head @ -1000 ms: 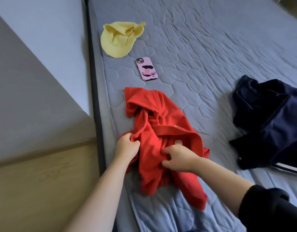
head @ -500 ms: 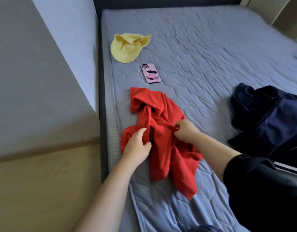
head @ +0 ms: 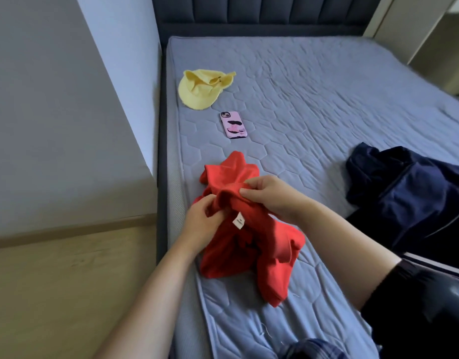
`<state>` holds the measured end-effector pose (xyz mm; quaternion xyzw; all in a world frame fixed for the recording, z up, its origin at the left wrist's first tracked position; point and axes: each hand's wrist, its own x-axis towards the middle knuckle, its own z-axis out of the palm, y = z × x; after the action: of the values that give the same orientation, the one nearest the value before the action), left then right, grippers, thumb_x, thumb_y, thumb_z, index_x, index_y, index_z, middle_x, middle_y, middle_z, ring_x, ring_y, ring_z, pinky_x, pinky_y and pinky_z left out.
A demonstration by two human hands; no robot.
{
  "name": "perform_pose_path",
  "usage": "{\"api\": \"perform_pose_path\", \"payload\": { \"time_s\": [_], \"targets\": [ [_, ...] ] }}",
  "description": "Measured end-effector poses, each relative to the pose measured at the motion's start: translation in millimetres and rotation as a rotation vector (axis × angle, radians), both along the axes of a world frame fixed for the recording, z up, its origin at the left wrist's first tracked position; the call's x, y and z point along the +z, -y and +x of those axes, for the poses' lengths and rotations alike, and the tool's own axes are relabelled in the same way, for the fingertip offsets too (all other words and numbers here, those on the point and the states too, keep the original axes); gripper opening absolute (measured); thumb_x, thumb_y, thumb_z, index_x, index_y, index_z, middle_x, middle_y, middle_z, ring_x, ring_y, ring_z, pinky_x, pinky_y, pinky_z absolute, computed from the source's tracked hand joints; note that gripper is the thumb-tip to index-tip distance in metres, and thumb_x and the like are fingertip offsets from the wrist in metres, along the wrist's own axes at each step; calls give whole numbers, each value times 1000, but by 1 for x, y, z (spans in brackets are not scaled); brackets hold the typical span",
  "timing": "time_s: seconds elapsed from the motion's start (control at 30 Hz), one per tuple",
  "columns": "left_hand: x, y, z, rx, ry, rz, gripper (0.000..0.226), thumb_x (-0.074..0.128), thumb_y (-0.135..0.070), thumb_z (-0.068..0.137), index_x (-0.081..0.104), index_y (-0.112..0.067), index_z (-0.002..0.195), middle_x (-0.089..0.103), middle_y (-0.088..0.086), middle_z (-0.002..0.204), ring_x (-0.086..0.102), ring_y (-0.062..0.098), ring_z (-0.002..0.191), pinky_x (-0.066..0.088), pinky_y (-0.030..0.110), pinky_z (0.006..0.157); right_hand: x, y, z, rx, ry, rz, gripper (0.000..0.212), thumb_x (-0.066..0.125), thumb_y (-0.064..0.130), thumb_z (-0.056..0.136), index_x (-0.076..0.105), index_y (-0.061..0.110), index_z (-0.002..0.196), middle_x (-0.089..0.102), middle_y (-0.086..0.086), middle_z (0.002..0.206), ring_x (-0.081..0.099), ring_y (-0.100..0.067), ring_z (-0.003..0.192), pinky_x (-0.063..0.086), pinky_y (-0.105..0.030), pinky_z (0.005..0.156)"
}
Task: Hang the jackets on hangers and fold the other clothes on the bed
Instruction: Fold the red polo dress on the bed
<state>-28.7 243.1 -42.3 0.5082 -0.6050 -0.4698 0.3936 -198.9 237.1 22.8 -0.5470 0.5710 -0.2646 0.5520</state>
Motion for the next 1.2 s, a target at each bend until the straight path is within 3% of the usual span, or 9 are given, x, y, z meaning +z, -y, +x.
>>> {"api": "perform_pose_path", "payload": {
  "time_s": [0.1,0.23,0.37,0.43,0.53,0.67,0.8,1.0,1.2],
  "targets": [
    [4,5,14,131,-29,70,11,65,-11,87,66,-10,77,61,2,71,51,8,67,41,29,65,-7,6,15,-143,-391,-214,16,61,18,92,59,16,76,48,4,60,42,-8,54,31,-25,56],
    [12,11,18,230,3,30,11,64,-16,88,68,-13,79,67,3,74,57,11,71,44,30,67,-20,-8,25,-520,-418,-546,17,62,31,89,57,17,96,51,7,76,49,-14,77,38,-29,71],
    [14,16,16,245,47,13,15,62,-23,89,70,-13,81,70,6,77,61,15,73,47,33,69,-34,-33,31,-302,-585,-840,40,68,34,71,60,8,100,57,-4,97,50,-21,94,40,-32,83],
    [14,16,14,238,46,-11,18,59,-25,87,69,-12,79,69,8,75,57,11,70,45,31,67,-45,-38,28,-197,-786,-834,32,73,17,64,63,5,92,60,-11,92,55,-34,88,45,-40,76],
    [16,9,0,233,135,-43,15,57,-24,88,63,-18,76,64,-1,69,58,15,73,39,26,64,-47,-34,25,-211,-833,-753,17,69,0,62,55,3,70,57,-14,73,55,-36,72,38,-37,59],
    [39,13,-21,179,386,-94,19,55,-30,91,67,-15,93,67,8,82,61,34,88,39,32,66,-26,-19,23,-346,-820,-619,15,60,11,80,47,11,73,62,-17,77,55,-40,72,28,-38,57],
    [106,41,-30,179,553,-217,34,51,-33,94,58,-10,69,66,20,83,58,41,85,31,35,61,30,-5,12,-391,-856,-627,8,55,16,83,54,8,84,65,-17,82,58,-40,79,33,-38,58],
    [232,66,-23,71,680,-410,23,48,-15,90,66,-7,78,59,9,73,59,37,85,36,31,60,148,24,-7,-588,-738,-748,24,53,9,77,66,15,96,68,-12,90,59,-36,88,36,-32,63],
    [346,73,4,245,802,-540,15,44,-1,76,57,-7,74,57,11,76,54,36,79,39,31,63,248,40,-6,-542,-911,-732,14,52,5,76,62,9,85,63,-11,84,54,-32,74,37,-30,61]
  ]
}}
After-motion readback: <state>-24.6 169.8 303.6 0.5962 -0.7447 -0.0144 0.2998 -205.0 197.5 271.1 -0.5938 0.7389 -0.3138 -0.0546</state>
